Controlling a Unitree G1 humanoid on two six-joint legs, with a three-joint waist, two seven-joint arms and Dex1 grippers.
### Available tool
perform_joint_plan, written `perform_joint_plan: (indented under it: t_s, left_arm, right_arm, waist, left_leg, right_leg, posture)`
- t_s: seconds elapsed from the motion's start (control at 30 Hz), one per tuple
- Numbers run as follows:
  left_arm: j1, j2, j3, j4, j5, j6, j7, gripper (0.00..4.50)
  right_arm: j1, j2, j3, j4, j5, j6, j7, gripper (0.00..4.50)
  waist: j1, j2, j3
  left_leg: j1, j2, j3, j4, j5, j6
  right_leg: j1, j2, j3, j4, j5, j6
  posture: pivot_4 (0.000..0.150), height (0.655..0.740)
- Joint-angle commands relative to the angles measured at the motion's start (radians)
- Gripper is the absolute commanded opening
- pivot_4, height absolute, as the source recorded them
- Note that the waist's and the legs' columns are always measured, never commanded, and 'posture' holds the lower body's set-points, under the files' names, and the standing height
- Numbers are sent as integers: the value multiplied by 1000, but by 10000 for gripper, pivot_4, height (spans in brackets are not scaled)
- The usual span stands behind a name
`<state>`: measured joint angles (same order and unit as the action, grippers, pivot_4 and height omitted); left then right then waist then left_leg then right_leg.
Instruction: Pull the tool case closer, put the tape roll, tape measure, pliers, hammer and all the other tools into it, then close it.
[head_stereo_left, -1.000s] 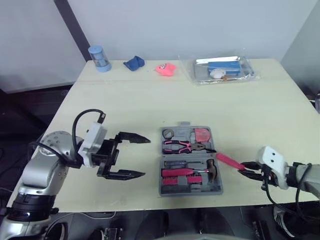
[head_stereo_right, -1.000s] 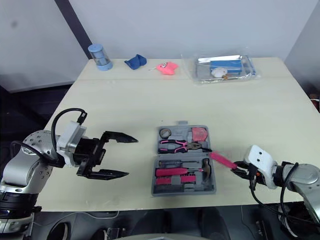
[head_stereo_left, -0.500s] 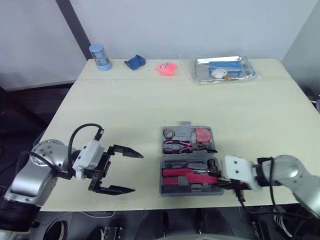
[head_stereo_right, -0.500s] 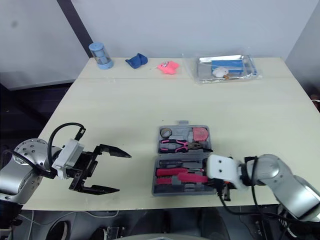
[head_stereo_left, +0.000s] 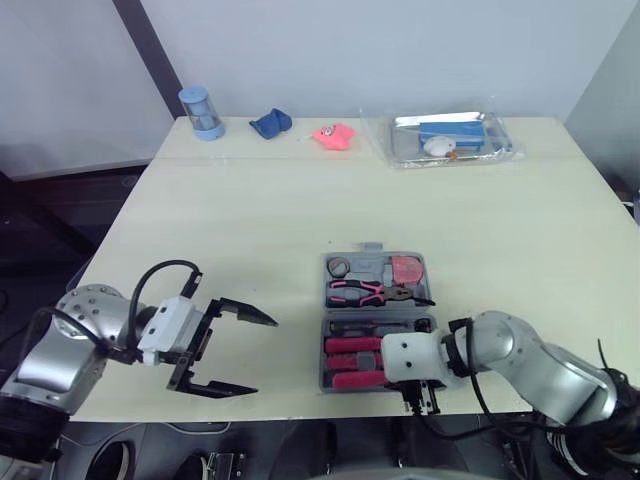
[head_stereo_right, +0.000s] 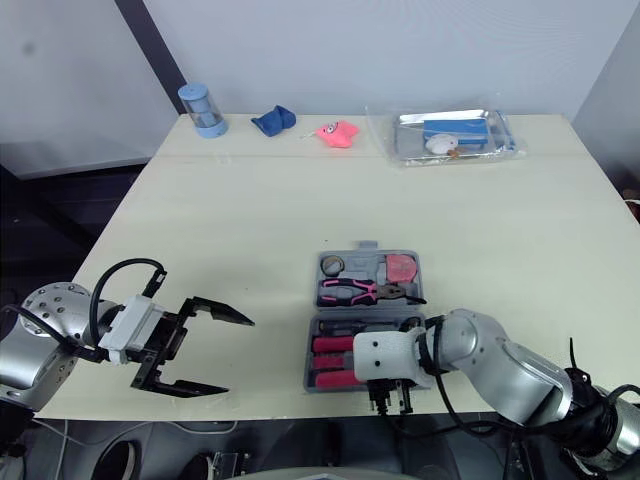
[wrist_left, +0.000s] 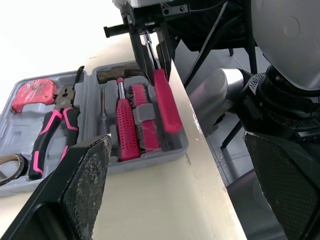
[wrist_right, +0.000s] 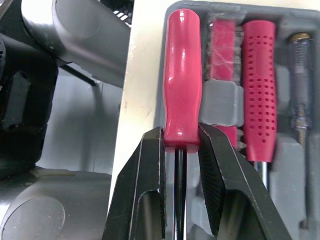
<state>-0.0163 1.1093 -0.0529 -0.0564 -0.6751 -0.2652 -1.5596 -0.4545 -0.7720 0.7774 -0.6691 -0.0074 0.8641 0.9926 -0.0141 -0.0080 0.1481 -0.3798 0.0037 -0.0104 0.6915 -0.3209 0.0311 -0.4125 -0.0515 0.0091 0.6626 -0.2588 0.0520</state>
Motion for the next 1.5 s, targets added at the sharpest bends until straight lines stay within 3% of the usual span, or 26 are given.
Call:
perform_joint_plan:
  t_s: [0.03, 0.8, 0.87, 0.9, 0.93, 1.03, 1.47, 1.5]
  left_arm:
    - [8, 22, -4, -6, -24, -26, -55, 45000]
    - [24, 20, 21, -4, -33, -16, -55, 45000]
    - [24, 18, 22, -4, -32, -15, -55, 45000]
    - [25, 16, 22, -4, -31, -14, -55, 45000]
    - [25, 16, 23, -4, -31, -13, -55, 45000]
    - [24, 14, 23, -5, -32, -10, -55, 45000]
    - [7, -14, 41, -60, -91, 80, -55, 45000]
    - [4, -18, 42, -62, -93, 87, -55, 45000]
  right_arm:
    - [-40, 29, 38, 27, -37, 29, -8, 3891]
    - [-77, 126, 102, 111, -91, -2, -13, 3891]
    - [-78, 120, 105, 112, -92, -13, -5, 14010]
    - [-76, 118, 99, 110, -89, -12, -5, 16371]
    - [-74, 117, 93, 109, -87, -11, -4, 22637]
    - [-69, 113, 72, 101, -79, -10, -3, 32400]
    - [108, 100, -239, 54, 155, -147, 22, 32400]
    - [120, 99, -245, 66, 159, -173, 23, 30246]
  waist:
    - [-1, 0, 0]
    - [-4, 0, 0]
    - [-4, 0, 0]
    - [-4, 0, 0]
    - [-3, 0, 0]
    - [-2, 0, 0]
    - [0, 0, 0]
    - [0, 0, 0]
  left_leg:
    - [0, 0, 0, 0, 0, 0]
    - [0, 1, 0, 0, 0, 0]
    - [0, 1, 0, 0, 0, 0]
    - [0, 1, 0, 0, 0, 0]
    - [0, 1, 0, 0, 0, 0]
    - [0, 1, 0, 0, 0, 0]
    - [0, 1, 0, 0, 0, 0]
    - [0, 1, 0, 0, 0, 0]
  right_leg:
    - [0, 0, 0, 0, 0, 0]
    - [0, 2, 0, 1, 0, 0]
    - [0, 2, 0, 1, 0, 0]
    - [0, 2, 0, 1, 0, 0]
    - [0, 2, 0, 1, 0, 0]
    - [0, 1, 0, 0, 0, 0]
    - [0, 1, 0, 0, 0, 0]
    - [0, 1, 0, 0, 0, 0]
  posture:
    - [1500, 7400]
    - [1500, 7400]
    - [1500, 7400]
    - [1500, 7400]
    - [1500, 7400]
    - [1500, 7400]
    - [1500, 7400]
    - [1500, 7400]
